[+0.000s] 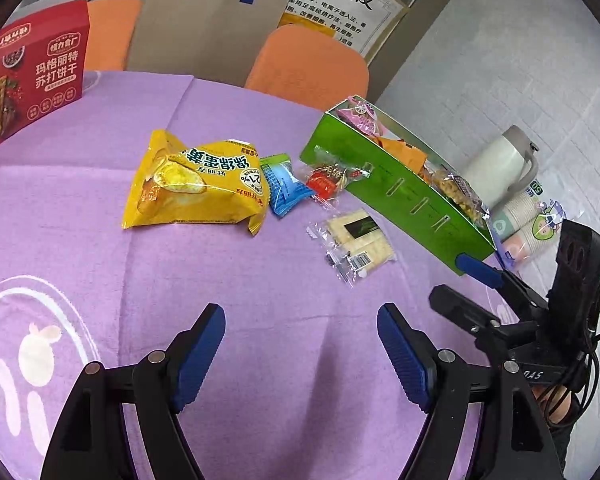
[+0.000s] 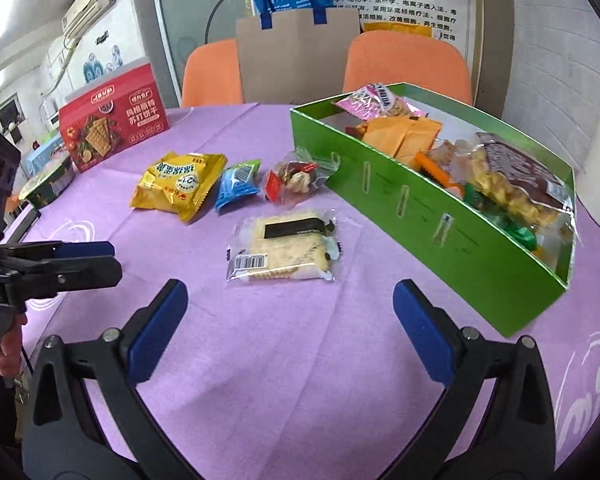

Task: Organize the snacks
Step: 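Grasp the white cracker packet with the right tool while the left tool moves toward the blue-green snack, then grasp the blue-green wrapped snack with the left tool while the right tool holds the white packet, then carry both snacks over the green box and open both tools, then move both tools toward the clear candy bag with the red tag, then close both tools on the clear red-tagged candy bag and lift it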

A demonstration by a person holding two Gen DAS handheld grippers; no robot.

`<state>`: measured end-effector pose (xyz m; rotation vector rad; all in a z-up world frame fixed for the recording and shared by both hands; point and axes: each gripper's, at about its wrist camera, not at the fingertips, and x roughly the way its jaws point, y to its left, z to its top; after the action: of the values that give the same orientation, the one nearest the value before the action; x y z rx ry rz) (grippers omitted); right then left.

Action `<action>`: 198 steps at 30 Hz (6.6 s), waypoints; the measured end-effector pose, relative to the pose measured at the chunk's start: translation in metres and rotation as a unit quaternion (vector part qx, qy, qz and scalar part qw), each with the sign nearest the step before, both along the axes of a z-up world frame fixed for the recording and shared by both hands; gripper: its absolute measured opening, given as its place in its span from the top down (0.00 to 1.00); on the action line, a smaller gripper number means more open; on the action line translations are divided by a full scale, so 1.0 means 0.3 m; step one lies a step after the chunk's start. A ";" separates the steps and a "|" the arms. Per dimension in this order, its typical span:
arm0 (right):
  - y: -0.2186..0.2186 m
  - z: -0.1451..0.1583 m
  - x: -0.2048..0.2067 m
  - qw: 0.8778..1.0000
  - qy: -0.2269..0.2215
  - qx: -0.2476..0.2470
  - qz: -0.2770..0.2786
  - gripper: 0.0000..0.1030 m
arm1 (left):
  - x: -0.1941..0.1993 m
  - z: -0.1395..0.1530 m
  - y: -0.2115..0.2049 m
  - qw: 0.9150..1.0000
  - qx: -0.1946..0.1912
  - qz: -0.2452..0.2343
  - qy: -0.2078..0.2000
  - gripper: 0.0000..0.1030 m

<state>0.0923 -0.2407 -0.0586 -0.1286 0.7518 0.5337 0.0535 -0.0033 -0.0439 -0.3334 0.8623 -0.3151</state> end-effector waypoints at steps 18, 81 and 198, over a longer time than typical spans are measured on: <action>0.150 -0.080 0.210 0.996 0.052 -0.073 -0.014 0.15 | 0.108 0.087 0.137 0.999 0.025 0.026 -0.022 0.22; -0.279 0.287 0.085 0.990 -0.070 0.039 -0.117 0.39 | 0.284 0.361 -0.321 0.987 0.053 -0.088 -0.121 0.73; 0.033 0.029 0.210 0.993 0.047 0.087 -0.057 0.72 | 0.451 0.055 -0.182 0.994 -0.002 -0.106 0.013 0.59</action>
<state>0.1554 -0.2307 -0.0498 0.1025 0.7950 0.4964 0.1887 -0.0579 -0.0274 -0.2503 0.9254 -0.5095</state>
